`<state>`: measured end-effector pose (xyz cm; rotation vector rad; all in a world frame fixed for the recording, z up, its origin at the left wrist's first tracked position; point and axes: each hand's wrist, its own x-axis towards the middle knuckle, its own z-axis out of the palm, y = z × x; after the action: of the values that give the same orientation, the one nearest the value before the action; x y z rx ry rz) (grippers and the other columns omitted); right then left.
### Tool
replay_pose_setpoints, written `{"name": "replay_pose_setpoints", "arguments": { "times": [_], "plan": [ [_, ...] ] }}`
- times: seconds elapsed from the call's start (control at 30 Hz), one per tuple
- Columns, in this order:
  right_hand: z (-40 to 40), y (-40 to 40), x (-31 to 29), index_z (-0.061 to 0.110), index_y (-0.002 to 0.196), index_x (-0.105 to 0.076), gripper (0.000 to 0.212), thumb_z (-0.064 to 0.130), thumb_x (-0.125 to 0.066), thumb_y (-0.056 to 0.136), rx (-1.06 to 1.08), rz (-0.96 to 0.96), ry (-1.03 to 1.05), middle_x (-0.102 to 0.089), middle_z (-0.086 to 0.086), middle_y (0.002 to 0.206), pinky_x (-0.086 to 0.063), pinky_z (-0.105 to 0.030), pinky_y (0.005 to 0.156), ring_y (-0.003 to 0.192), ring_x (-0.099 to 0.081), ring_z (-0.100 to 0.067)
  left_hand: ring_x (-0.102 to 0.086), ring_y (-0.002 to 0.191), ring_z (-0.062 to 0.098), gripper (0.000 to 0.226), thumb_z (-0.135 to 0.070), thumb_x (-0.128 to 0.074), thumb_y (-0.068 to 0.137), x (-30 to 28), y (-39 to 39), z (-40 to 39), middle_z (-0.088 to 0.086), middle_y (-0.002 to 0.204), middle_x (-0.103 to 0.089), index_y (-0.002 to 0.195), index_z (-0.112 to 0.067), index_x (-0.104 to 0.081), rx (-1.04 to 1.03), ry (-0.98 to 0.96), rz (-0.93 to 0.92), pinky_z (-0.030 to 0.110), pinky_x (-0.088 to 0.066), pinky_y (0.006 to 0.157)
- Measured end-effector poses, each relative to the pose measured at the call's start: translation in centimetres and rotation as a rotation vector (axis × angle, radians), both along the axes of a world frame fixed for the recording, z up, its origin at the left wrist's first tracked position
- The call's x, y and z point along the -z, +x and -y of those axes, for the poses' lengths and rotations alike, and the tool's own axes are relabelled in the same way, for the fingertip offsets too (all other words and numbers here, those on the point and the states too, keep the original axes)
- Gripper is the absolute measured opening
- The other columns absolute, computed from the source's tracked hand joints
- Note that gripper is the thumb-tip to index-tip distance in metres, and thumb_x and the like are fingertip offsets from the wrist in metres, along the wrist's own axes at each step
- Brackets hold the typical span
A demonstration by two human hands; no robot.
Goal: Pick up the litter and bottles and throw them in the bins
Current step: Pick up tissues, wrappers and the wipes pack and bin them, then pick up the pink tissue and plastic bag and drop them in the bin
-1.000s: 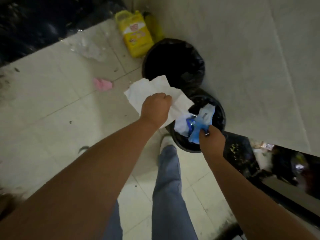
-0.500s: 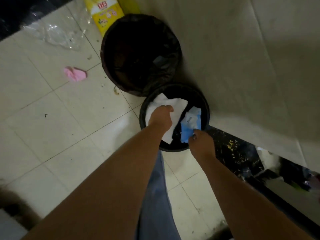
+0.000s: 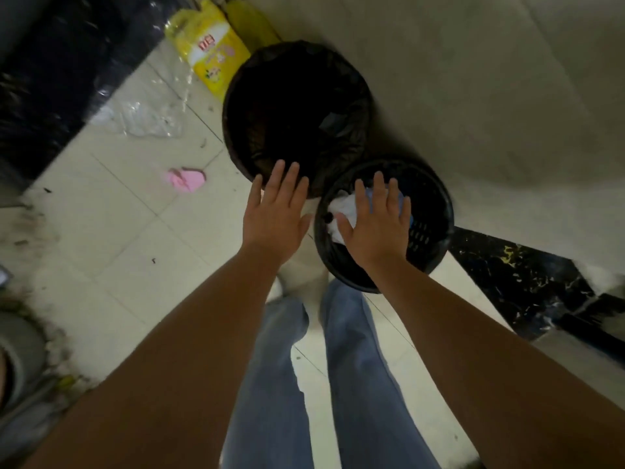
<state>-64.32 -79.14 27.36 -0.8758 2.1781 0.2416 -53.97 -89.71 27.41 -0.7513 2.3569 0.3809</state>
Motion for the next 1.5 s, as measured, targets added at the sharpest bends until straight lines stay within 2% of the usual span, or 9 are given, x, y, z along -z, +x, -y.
{"name": "replay_pose_setpoints", "arguments": {
  "times": [0.2, 0.37, 0.47, 0.57, 0.93, 1.1, 1.17, 1.37, 1.5],
  "plan": [
    [9.7, 4.5, 0.0, 0.003, 0.129, -0.051, 0.069, 0.045, -0.025, 0.082, -0.095, -0.046, -0.132, -0.050, -0.029, 0.136, -0.038, -0.063, 0.099, 0.124, -0.047, -0.048, 0.010, 0.148, 0.025, 0.061, -0.041, -0.023, 0.103, 0.7, 8.8, 9.7, 0.009, 0.161, 0.009, 0.151, -0.012, 0.000, -0.148, -0.048, 0.144, 0.042, 0.000, 0.122],
    [19.4, 9.5, 0.8, 0.000, 0.128, -0.051, 0.071, 0.045, -0.023, 0.081, -0.148, -0.067, -0.126, -0.049, -0.032, 0.135, -0.036, -0.064, 0.100, 0.125, -0.045, -0.051, 0.008, 0.149, 0.026, 0.065, -0.045, -0.026, 0.101, 3.1, 17.3, 19.0, 0.010, 0.161, 0.005, 0.151, -0.012, -0.002, -0.187, -0.006, 0.207, 0.042, -0.003, 0.122],
    [24.0, 12.9, 1.5, 0.005, 0.140, -0.036, 0.082, 0.052, -0.010, 0.078, -0.216, -0.058, -0.051, -0.030, -0.024, 0.150, -0.021, -0.054, 0.115, 0.141, -0.023, -0.040, 0.006, 0.149, 0.026, 0.066, -0.044, -0.031, 0.101, 4.9, 21.1, 23.5, 0.011, 0.161, 0.003, 0.151, -0.011, -0.004, -0.207, 0.040, 0.192, 0.043, -0.005, 0.122],
    [27.8, 15.8, 3.3, 0.009, 0.144, -0.028, 0.062, 0.044, -0.025, 0.093, -0.238, -0.041, 0.014, -0.018, -0.017, 0.156, -0.011, -0.047, 0.119, 0.146, -0.009, -0.032, 0.001, 0.149, 0.027, 0.063, -0.036, -0.039, 0.101, 7.8, 23.9, 26.5, 0.012, 0.160, -0.005, 0.150, -0.008, -0.010, -0.256, 0.079, 0.195, 0.043, -0.010, 0.121],
    [36.5, 19.7, 20.4, 0.009, 0.144, -0.026, 0.053, 0.029, -0.041, 0.098, -0.461, -0.013, 0.108, -0.014, -0.014, 0.158, -0.012, -0.042, 0.120, 0.146, -0.009, -0.029, -0.043, 0.129, 0.026, 0.048, -0.022, -0.056, 0.094, 25.7, 26.1, 28.5, 0.011, 0.138, -0.045, 0.136, -0.009, -0.037, -0.352, 0.210, 0.174, 0.035, -0.042, 0.101],
    [38.7, 18.7, 28.7, 0.008, 0.144, -0.025, 0.056, 0.031, -0.043, 0.097, -0.494, -0.062, 0.110, -0.016, -0.015, 0.157, -0.014, -0.042, 0.120, 0.146, -0.011, -0.029, -0.069, 0.088, 0.021, 0.054, -0.032, -0.081, 0.071, 34.0, 23.8, 28.1, 0.010, 0.102, -0.071, 0.117, -0.010, -0.063, -0.490, 0.169, 0.040, 0.027, -0.057, 0.066],
    [40.0, 18.3, 31.6, 0.007, 0.145, -0.023, 0.062, 0.034, -0.048, 0.095, -0.509, -0.078, 0.071, -0.018, -0.016, 0.156, -0.016, -0.043, 0.120, 0.145, -0.013, -0.030, -0.069, 0.054, 0.017, 0.051, -0.030, -0.093, 0.042, 35.9, 23.5, 28.5, 0.005, 0.067, -0.073, 0.085, -0.011, -0.075, -0.584, 0.193, -0.026, 0.019, -0.052, 0.045],
    [43.2, 18.9, 37.5, 0.013, 0.147, -0.015, 0.079, 0.036, -0.061, 0.087, -0.603, -0.146, 0.000, -0.018, -0.014, 0.155, -0.023, -0.044, 0.116, 0.143, -0.017, -0.030, -0.071, 0.086, 0.034, 0.017, -0.005, -0.065, 0.084, 40.1, 24.9, 28.3, 0.020, 0.094, -0.073, 0.098, 0.001, -0.071, -0.816, 0.275, -0.180, 0.036, -0.058, 0.073],
    [44.5, 20.4, 40.0, 0.009, 0.135, -0.039, 0.051, 0.028, -0.056, 0.091, -0.547, -0.147, -0.049, -0.045, -0.014, 0.138, -0.034, -0.041, 0.106, 0.127, -0.042, -0.030, -0.070, 0.092, 0.031, 0.028, -0.014, -0.048, 0.093, 40.2, 27.0, 28.9, 0.018, 0.099, -0.073, 0.104, -0.001, -0.071, -0.959, 0.258, -0.257, 0.032, -0.055, 0.078]
  ]
}}
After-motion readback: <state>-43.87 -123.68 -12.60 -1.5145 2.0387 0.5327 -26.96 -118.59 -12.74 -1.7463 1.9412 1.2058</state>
